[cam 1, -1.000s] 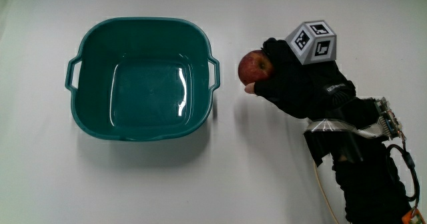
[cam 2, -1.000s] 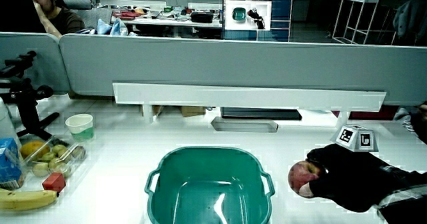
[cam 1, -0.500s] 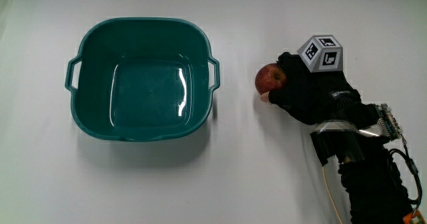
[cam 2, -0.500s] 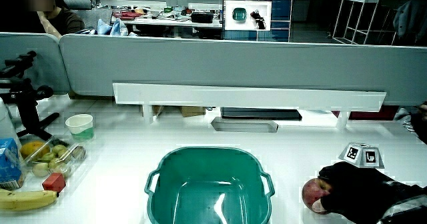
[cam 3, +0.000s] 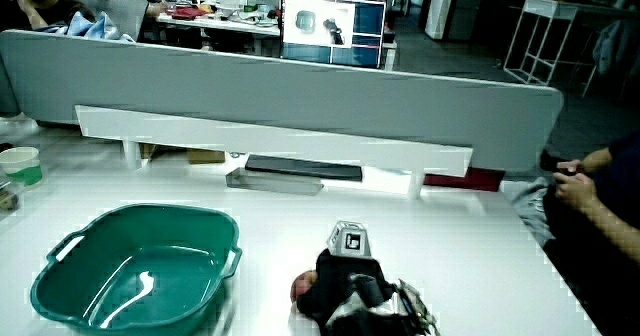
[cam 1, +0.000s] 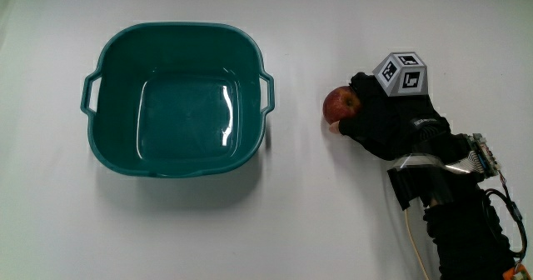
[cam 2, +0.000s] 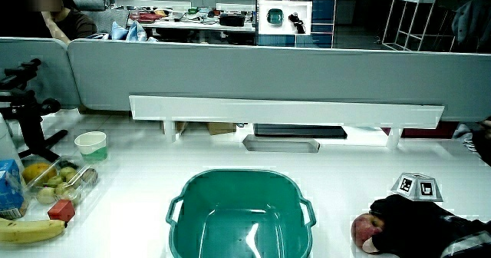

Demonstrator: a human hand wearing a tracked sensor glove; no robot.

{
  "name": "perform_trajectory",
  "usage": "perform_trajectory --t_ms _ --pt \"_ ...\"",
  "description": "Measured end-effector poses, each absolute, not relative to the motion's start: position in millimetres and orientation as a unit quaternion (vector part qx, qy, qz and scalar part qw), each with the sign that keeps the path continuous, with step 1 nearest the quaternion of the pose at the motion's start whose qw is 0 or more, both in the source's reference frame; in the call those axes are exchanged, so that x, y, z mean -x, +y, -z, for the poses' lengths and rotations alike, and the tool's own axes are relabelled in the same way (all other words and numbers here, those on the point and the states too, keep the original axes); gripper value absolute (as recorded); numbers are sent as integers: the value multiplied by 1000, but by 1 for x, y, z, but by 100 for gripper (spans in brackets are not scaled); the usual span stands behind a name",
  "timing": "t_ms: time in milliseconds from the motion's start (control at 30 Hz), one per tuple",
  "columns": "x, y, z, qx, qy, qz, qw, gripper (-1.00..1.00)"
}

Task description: Place apple on desk

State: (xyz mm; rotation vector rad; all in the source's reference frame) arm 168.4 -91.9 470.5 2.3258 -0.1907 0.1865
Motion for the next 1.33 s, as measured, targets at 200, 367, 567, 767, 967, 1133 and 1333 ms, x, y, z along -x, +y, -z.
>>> perform_trajectory --t_ms 200,367,567,767,967,1133,1333 --pt "-176 -90 -477 -911 -63 -91 396 0" --pt "-174 -88 -477 -910 -58 -78 402 -28" --pt "-171 -82 -461 -912 -68 -86 395 -61" --pt "-139 -57 -405 -948 -147 -57 278 -94" --pt "-95 -17 -365 -898 -260 -139 328 -100" --pt "-65 22 -356 -851 -330 -132 387 -100" --pt "-49 57 -373 -803 -376 -97 452 -100"
